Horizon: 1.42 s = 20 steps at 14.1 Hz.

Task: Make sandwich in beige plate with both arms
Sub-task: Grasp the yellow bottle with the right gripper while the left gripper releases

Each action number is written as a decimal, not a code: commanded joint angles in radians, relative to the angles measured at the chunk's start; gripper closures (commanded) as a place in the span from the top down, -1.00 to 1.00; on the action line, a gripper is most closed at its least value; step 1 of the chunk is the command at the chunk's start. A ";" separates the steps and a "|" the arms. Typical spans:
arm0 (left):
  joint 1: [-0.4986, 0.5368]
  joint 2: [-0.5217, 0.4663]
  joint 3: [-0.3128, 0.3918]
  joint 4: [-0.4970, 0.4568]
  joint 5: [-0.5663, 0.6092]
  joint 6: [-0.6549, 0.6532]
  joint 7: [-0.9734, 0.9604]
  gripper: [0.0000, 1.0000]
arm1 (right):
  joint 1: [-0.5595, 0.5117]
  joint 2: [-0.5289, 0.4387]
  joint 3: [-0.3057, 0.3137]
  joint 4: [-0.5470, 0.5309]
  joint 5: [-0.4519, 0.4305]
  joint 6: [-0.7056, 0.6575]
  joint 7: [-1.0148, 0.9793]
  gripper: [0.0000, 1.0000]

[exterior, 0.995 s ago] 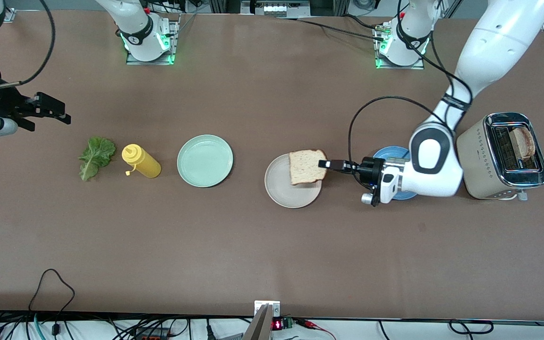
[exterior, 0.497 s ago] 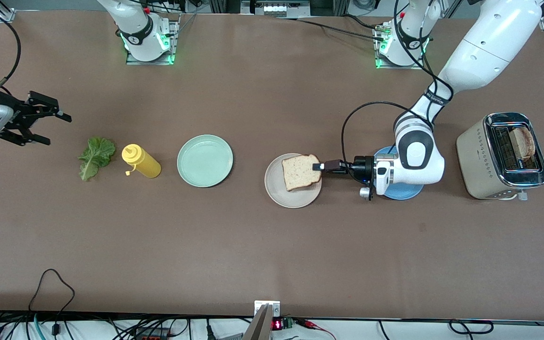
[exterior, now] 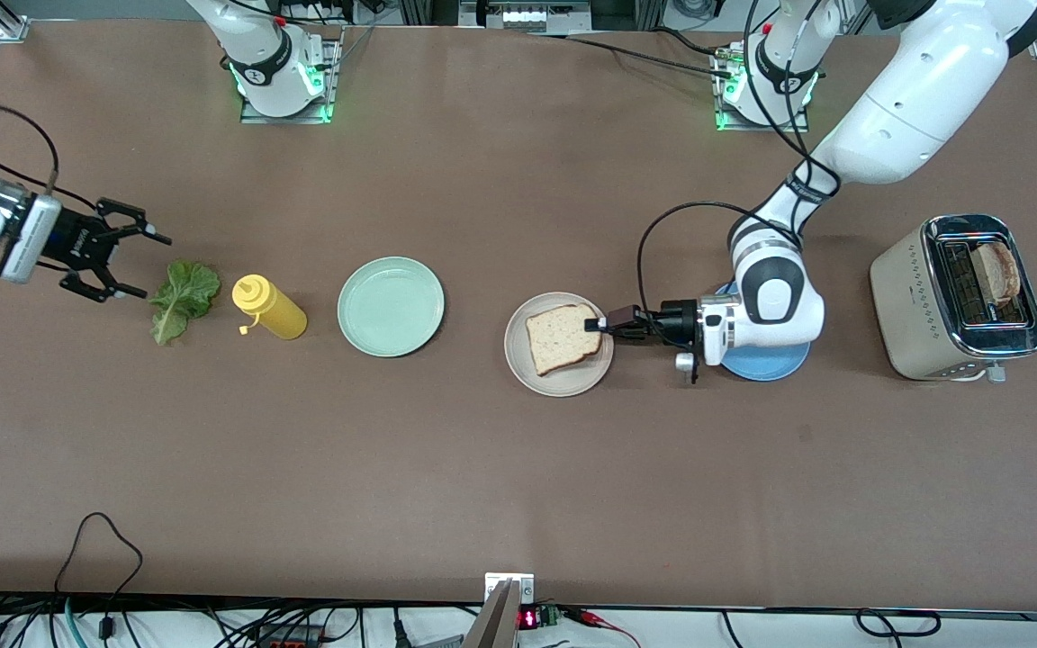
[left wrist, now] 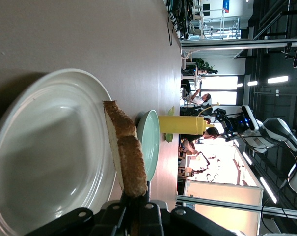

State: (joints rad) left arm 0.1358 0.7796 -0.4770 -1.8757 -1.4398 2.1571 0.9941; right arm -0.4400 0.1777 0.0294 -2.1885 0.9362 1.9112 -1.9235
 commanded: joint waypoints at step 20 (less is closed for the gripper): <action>-0.035 -0.131 0.032 0.029 0.520 0.032 -0.210 1.00 | 0.079 0.519 0.024 0.113 0.500 -0.199 -0.752 1.00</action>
State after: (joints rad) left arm 0.1086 0.7099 -0.4554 -1.8263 -1.0205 2.1895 0.8822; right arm -0.3820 0.6837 0.0541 -2.0891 1.4073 1.7214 -2.6510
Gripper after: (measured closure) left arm 0.000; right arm 0.000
